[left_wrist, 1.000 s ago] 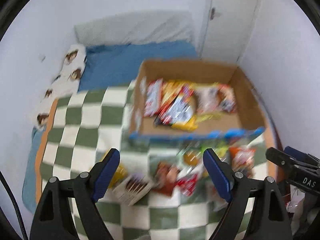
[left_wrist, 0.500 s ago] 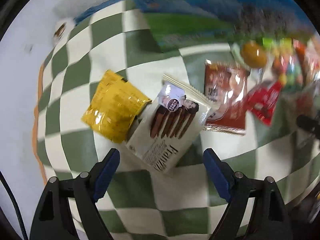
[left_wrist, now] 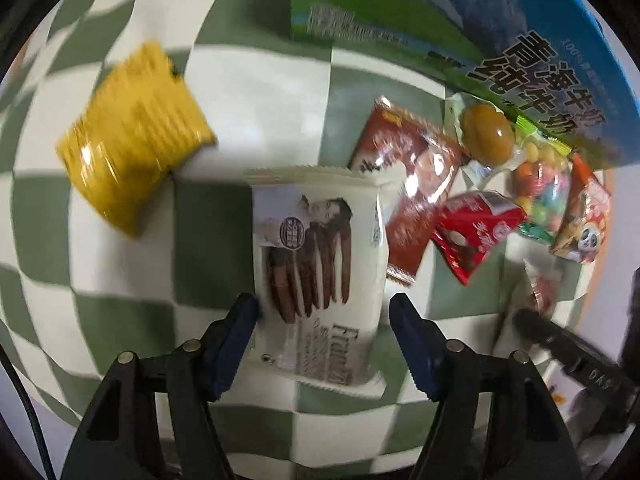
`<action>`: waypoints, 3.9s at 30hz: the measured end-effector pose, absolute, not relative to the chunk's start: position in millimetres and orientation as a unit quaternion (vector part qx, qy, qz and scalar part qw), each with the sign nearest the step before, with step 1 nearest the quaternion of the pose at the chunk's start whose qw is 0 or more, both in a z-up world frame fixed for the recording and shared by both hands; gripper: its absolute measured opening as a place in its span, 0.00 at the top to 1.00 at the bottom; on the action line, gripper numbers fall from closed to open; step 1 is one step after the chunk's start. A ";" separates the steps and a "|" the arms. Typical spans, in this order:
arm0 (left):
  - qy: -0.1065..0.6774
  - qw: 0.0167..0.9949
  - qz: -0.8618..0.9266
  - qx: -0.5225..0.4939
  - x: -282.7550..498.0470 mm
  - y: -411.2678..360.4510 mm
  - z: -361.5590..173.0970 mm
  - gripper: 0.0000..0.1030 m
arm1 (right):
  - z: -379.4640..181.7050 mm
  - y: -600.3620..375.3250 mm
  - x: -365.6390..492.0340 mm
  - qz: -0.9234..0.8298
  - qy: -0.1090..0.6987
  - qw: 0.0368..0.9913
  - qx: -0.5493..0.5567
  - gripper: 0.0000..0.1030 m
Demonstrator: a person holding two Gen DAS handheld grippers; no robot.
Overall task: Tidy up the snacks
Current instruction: 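Grasp the Franzzi biscuit pack with left tool while right tool grasps the oat cookie bag, then drop the biscuit pack into the box with left tool while right tool drops the cookie bag, then withdraw both tools from the box back over the mat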
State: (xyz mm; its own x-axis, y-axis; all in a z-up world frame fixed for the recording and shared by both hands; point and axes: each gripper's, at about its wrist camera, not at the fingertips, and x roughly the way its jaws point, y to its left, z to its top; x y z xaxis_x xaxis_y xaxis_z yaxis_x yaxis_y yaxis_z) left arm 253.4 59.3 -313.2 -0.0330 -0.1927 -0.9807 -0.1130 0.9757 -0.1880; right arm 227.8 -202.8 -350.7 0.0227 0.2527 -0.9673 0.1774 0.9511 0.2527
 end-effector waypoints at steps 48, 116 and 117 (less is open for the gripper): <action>0.578 0.806 -0.102 -0.073 349.4 -7.9 -103.6 0.46 | -138.6 -182.1 282.1 0.121 0.563 0.807 0.128 0.56; 0.551 0.833 -0.052 -0.009 357.2 -8.0 -98.5 0.22 | -147.2 -175.5 359.4 0.044 0.569 0.821 0.009 0.12; 0.542 0.839 -0.049 -0.007 351.0 -7.5 -92.9 0.22 | -143.5 -174.3 354.9 0.046 0.566 0.823 0.010 0.12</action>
State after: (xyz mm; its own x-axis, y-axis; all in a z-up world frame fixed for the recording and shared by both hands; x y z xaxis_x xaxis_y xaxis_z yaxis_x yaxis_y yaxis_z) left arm 351.0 -7.5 -92.9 0.4066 -0.0900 -0.9092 0.0752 0.9951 -0.0648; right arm 354.9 -174.3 -143.5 0.3544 0.0863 -0.9311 -0.0641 0.9956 0.0679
